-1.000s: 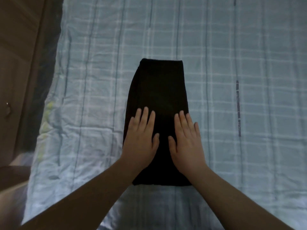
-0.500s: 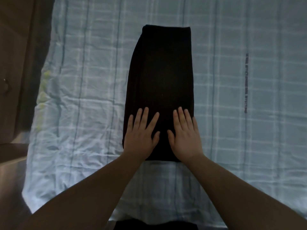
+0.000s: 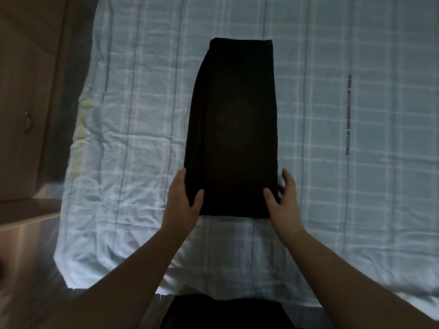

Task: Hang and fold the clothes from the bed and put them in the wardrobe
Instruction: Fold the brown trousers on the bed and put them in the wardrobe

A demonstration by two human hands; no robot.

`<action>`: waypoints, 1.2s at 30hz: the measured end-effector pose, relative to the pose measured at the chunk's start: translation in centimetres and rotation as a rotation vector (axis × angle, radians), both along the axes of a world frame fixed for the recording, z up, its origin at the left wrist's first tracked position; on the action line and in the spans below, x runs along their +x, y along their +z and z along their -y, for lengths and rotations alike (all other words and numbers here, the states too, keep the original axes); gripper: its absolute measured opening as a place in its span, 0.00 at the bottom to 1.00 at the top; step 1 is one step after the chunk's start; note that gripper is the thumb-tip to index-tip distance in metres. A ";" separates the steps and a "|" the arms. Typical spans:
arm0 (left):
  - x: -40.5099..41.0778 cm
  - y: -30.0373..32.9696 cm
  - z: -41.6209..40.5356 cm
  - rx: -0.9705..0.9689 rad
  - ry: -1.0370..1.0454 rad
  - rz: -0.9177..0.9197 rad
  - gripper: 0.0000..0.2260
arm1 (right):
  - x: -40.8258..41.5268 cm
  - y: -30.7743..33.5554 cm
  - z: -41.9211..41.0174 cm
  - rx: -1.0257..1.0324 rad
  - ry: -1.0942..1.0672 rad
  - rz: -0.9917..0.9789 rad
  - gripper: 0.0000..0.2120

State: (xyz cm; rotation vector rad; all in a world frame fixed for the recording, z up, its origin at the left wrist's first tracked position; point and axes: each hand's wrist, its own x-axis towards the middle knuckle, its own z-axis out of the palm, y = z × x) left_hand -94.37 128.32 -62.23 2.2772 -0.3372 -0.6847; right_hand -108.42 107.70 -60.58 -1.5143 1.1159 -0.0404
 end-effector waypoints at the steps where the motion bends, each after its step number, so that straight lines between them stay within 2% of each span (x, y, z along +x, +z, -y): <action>1: -0.6 0.2 -1.0 -0.021 0.026 -0.069 0.29 | -0.7 0.2 -0.6 0.059 -0.018 -0.041 0.32; 5: -2.1 0.6 -2.2 -0.028 0.224 -0.207 0.22 | -2.1 0.2 -1.8 0.005 0.066 -0.141 0.26; 7: -2.1 -0.1 -2.1 0.032 0.247 -0.202 0.20 | -1.9 0.2 -1.7 -0.003 0.067 -0.155 0.25; 9: -2.2 -0.4 -1.9 0.013 0.241 -0.225 0.18 | -1.9 0.1 -1.4 -0.049 0.126 -0.152 0.21; 12: -2.9 -0.4 -2.1 0.019 0.238 -0.306 0.23 | -3.0 0.2 -1.0 -0.105 0.260 -0.141 0.19; 14: -3.3 -0.2 -2.5 0.026 0.237 -0.364 0.29 | -3.7 -0.2 -0.5 -0.071 0.297 -0.158 0.24; 16: -3.3 0.0 -2.7 -0.002 0.211 -0.397 0.30 | -4.0 -0.4 0.0 0.023 0.243 -0.159 0.25; 18: -3.1 0.9 -2.4 -0.036 0.166 -0.386 0.23 | -4.3 0.0 -0.2 0.072 0.186 -0.115 0.21; 21: -3.0 3.0 -2.3 -0.114 0.118 -0.343 0.18 | -5.5 1.5 -0.9 -0.013 0.157 -0.020 0.18; 24: -4.8 4.5 -4.3 -0.170 0.171 -0.421 0.19 | -7.9 2.8 -2.0 -0.048 0.133 0.031 0.15; 31: -12.6 4.6 -10.7 -0.055 0.221 -0.593 0.18 | -15.4 2.6 -8.8 0.076 0.008 -0.053 0.19; 34: -13.6 6.4 -11.4 -0.101 0.258 -0.527 0.18 | -15.8 4.4 -10.3 0.073 -0.085 -0.010 0.20; 36: -13.2 8.6 -11.1 -0.175 0.264 -0.479 0.18 | -15.6 6.3 -10.2 0.015 -0.112 0.076 0.24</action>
